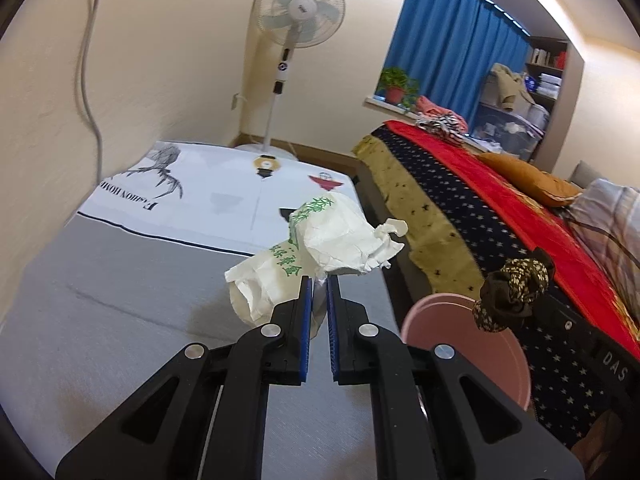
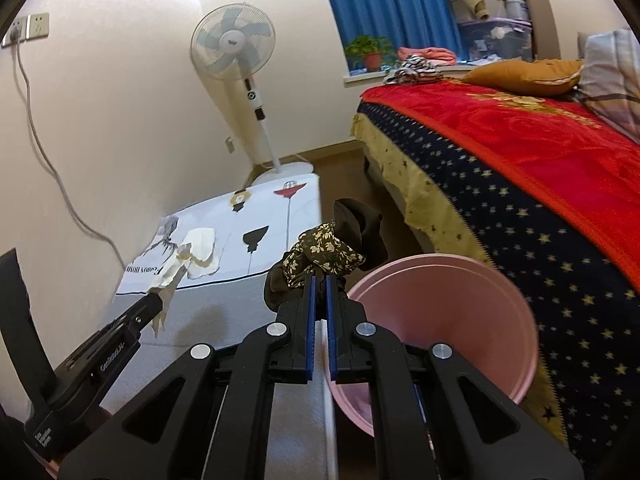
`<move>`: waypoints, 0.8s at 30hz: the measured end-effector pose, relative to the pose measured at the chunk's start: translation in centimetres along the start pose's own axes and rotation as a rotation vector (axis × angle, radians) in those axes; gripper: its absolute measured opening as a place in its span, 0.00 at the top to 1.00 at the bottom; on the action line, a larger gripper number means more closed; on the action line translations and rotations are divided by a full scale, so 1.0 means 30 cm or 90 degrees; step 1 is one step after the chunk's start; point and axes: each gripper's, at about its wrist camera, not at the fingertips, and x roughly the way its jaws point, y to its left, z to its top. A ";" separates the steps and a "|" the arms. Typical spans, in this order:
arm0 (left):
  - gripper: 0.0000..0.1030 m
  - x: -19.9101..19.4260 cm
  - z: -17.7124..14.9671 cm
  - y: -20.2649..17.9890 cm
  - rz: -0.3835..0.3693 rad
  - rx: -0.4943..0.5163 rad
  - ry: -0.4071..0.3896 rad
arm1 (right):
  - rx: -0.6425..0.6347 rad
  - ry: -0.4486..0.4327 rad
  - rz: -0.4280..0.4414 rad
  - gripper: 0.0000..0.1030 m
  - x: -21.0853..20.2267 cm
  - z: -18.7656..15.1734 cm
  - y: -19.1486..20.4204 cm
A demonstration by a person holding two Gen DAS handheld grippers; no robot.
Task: Collect trash
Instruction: 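Carry the cloth and paper bag over the pink wastebasket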
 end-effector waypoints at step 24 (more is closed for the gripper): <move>0.93 0.002 -0.050 -0.204 -0.119 0.053 0.019 | 0.032 -0.063 -0.135 0.95 -0.174 0.038 -0.157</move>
